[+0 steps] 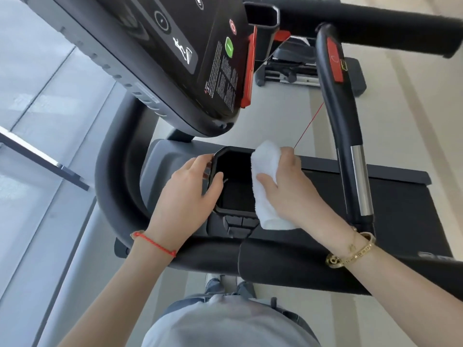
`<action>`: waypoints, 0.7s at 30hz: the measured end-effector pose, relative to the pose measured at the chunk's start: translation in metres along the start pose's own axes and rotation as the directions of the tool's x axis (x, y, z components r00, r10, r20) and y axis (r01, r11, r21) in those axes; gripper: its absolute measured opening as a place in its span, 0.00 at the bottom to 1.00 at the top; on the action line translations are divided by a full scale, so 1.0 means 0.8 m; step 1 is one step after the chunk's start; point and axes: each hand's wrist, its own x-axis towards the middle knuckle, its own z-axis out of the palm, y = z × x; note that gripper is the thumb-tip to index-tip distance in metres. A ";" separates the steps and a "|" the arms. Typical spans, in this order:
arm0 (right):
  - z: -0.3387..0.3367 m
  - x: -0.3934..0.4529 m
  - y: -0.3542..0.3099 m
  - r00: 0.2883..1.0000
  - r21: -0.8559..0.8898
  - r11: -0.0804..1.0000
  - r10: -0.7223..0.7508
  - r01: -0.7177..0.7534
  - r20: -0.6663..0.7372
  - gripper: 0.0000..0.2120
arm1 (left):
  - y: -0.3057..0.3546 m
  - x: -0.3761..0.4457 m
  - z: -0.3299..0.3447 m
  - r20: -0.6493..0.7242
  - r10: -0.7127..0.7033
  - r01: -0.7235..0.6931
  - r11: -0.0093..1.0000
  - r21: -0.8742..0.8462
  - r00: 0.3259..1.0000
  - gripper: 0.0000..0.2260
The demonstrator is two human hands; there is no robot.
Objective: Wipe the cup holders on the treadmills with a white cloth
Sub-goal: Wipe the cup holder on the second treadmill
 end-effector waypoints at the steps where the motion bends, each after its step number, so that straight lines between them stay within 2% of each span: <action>1: -0.004 0.011 -0.002 1.000 -0.035 0.999 -0.023 0.024 0.014 0.20 | 0.000 0.000 0.000 -0.002 0.001 -0.001 1.000 -0.002 1.000 0.20; 5: -0.022 0.040 -0.003 0.982 -0.087 0.985 -0.139 0.151 0.129 0.17 | 0.001 0.000 0.000 -0.019 0.009 -0.009 1.000 -0.012 1.000 0.19; 12: -0.024 0.024 0.021 0.934 0.123 0.948 -0.312 0.294 0.176 0.22 | 0.002 0.000 0.001 -0.052 -0.034 0.033 0.999 -0.014 0.998 0.19; 16: -0.037 0.053 0.006 0.879 -0.086 0.908 -0.369 0.411 0.302 0.20 | 0.003 0.001 0.000 -0.055 -0.043 0.042 0.999 -0.016 0.998 0.21; 18: -0.036 0.067 -0.011 0.849 -0.210 0.849 -0.400 0.485 0.344 0.20 | 0.006 0.000 0.000 -0.065 -0.045 0.044 0.999 -0.018 0.997 0.21; 21: -0.024 0.079 -0.034 0.796 -0.321 0.733 -0.506 0.599 0.331 0.20 | 0.011 -0.004 -0.001 -0.088 -0.048 0.048 0.999 0.000 0.995 0.19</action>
